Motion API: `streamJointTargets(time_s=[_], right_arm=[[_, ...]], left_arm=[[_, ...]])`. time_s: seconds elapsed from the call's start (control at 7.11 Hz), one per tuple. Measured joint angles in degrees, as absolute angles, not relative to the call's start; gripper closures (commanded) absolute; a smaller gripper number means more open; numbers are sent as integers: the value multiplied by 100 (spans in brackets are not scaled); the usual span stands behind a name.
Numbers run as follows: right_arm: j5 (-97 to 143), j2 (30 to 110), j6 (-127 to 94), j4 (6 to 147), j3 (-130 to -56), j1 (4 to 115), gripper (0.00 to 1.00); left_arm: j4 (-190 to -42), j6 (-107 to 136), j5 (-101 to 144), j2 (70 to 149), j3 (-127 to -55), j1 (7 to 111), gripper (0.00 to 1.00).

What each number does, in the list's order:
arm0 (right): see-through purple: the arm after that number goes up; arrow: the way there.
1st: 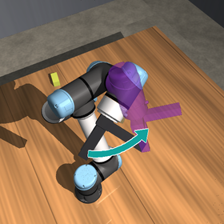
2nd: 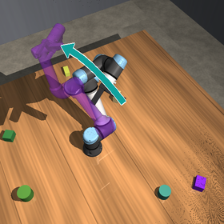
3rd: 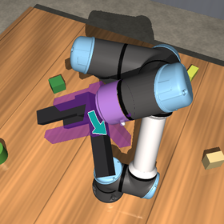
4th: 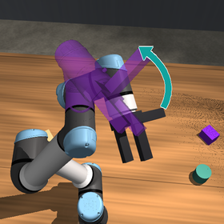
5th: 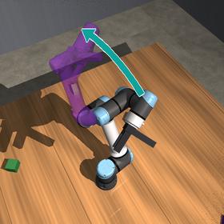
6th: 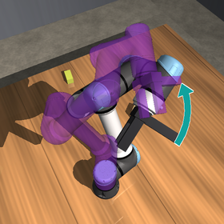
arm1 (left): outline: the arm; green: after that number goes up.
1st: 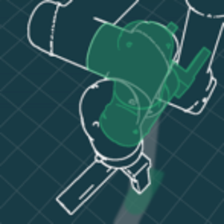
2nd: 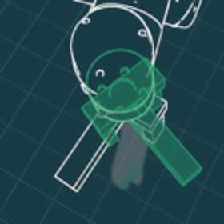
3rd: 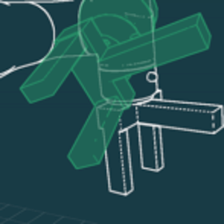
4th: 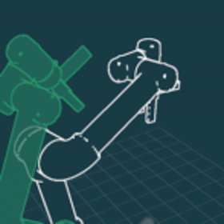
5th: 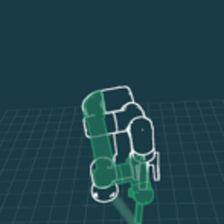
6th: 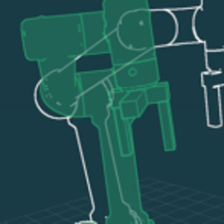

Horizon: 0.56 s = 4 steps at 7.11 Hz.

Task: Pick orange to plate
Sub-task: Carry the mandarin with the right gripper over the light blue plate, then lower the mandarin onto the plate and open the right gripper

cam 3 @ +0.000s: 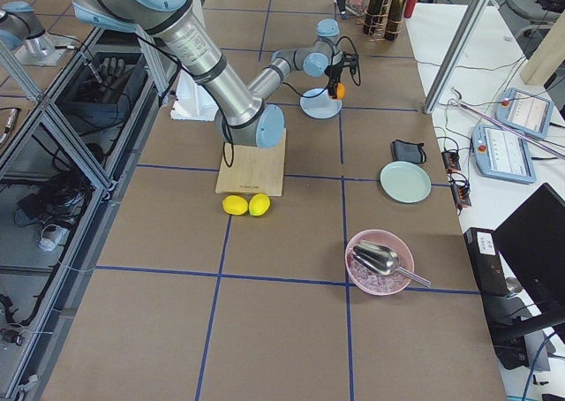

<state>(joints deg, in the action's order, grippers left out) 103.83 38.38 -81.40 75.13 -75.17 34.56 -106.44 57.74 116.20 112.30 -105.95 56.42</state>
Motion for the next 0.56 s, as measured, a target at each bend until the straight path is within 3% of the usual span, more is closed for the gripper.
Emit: streamJointTargets(time_s=[0.56], right_arm=[[10394,3862,-8480,7565,-7599,3276,0]], left_arm=[[-10645,5740,11628,11207,-10589,5700,0]])
